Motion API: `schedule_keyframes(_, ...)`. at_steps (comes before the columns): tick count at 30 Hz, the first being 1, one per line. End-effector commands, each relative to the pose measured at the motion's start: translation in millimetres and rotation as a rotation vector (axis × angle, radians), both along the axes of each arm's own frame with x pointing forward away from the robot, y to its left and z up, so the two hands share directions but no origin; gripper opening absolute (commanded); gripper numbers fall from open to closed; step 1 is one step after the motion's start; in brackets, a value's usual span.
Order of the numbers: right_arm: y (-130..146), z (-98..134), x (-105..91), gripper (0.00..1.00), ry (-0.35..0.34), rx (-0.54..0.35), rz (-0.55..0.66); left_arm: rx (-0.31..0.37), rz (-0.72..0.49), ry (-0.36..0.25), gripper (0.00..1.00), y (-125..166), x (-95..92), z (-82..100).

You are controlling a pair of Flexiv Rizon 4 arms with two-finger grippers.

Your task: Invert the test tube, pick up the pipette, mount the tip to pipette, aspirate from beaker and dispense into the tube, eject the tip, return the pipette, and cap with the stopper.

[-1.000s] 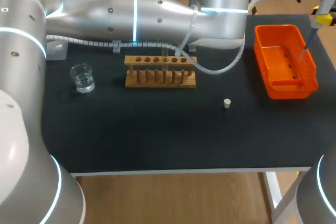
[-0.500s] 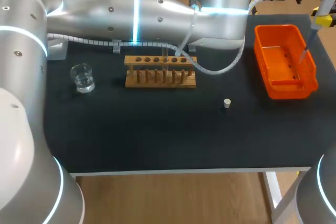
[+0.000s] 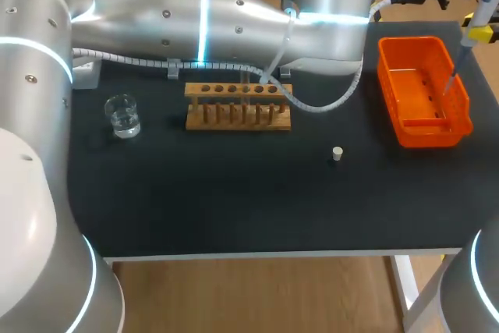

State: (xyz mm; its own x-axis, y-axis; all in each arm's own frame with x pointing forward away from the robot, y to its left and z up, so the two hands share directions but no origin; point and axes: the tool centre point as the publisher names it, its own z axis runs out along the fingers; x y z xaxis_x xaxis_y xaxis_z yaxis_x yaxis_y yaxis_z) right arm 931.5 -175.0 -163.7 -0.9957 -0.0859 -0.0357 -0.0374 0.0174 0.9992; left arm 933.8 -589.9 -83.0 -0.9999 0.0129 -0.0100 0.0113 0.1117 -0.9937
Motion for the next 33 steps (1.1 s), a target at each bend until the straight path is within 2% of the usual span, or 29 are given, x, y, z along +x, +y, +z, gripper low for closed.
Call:
schedule_keyframes(1, 0, 9, 3.2, 0.00, 0.001, -0.007, 0.007, -0.006, 0.001, 0.001, 0.00, -4, -1.2, -13.4)
schedule_keyframes(8, 0, 9, 3.2, 0.00, 0.001, -0.007, 0.007, -0.006, 0.004, 0.008, 0.00, -4, -0.7, -14.3)
schedule_keyframes(17, 0, 9, 3.2, 0.00, 0.001, -0.007, 0.007, -0.009, 0.052, -0.018, 0.00, 14, 4.5, 15.2)
schedule_keyframes(18, 0, 9, 3.2, 0.00, 0.001, -0.007, 0.007, -0.007, 0.053, -0.020, 0.13, 17, 5.2, 18.9)
schedule_keyframes(20, 0, 9, 3.2, 0.00, 0.001, -0.007, 0.007, 0.000, 0.054, -0.032, 1.00, 22, 6.3, 27.0)
schedule_keyframes(26, 0, 9, 3.2, 0.00, 0.001, -0.007, 0.007, 0.023, 0.009, -0.069, 1.00, 41, 5.7, 44.8)
schedule_keyframes(33, 0, 9, 3.2, 0.00, 0.001, -0.007, 0.007, 0.074, -0.009, -0.064, 1.00, 75, 1.1, 48.8)
